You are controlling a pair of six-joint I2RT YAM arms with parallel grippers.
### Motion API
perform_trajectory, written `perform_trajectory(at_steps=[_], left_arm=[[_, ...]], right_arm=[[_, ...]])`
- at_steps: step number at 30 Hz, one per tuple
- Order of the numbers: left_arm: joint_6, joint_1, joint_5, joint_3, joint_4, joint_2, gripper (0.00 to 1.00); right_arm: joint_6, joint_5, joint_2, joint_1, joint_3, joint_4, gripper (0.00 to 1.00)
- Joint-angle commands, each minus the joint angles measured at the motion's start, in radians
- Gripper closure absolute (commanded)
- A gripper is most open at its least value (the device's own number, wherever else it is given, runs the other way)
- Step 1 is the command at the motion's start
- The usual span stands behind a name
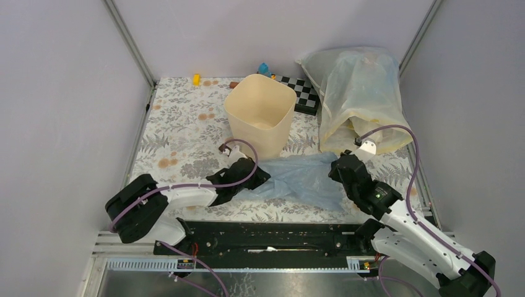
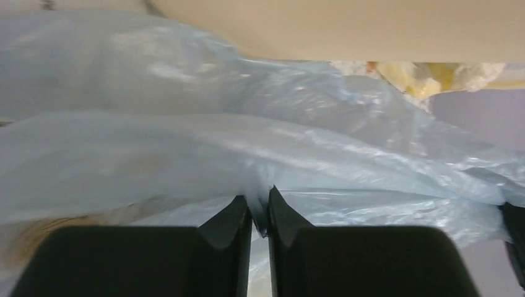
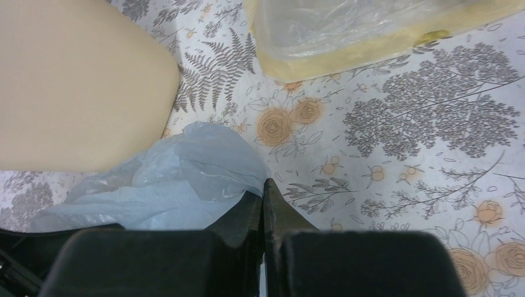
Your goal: Put the trash bags into the trash bin
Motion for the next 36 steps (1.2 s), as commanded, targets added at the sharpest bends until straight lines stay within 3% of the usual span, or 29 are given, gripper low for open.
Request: perform_trajectory(at_steps=[1, 8, 13, 20, 24, 29, 33, 34, 36], left_arm=[[0.063, 0.037, -0.005, -0.047, -0.031, -0.069, 0.87], [0.148, 0.167, -0.025, -0.147, -0.153, -0.253, 0.89], [0.264, 0.183, -0.009, -0.136, -0.246, -0.397, 0.85], [0.339, 0.182, 0.284, -0.141, -0.233, -0.573, 0.52], [0.319, 0.171, 0.347, -0.168, -0.233, -0.637, 0.31], [0.329, 0.171, 0.36, -0.165, -0.238, -0.586, 0.28], [0.328, 0.169, 0.366, -0.169, -0.221, -0.521, 0.29], [0.33, 0.168, 0.375, -0.176, -0.202, -0.508, 0.3], [0.334, 0.169, 0.395, -0.187, -0.163, -0.487, 0.37]], right_arm=[[0.018, 0.107, -0.011, -0.004, 0.034, -0.05, 1.0], [0.049, 0.162, 0.01, -0.005, 0.057, -0.099, 1.0], [0.036, 0.139, 0.02, -0.003, 0.056, -0.068, 1.0], [-0.023, 0.044, 0.03, -0.005, 0.065, -0.013, 0.97], [-0.048, 0.007, 0.034, -0.005, 0.063, 0.001, 0.93], [-0.059, -0.018, 0.046, -0.004, 0.065, 0.003, 0.9], [-0.092, -0.049, 0.048, -0.004, 0.066, 0.005, 0.78], [-0.111, -0.064, 0.05, -0.005, 0.066, 0.007, 0.62], [-0.129, -0.095, 0.052, -0.005, 0.064, 0.006, 0.55]])
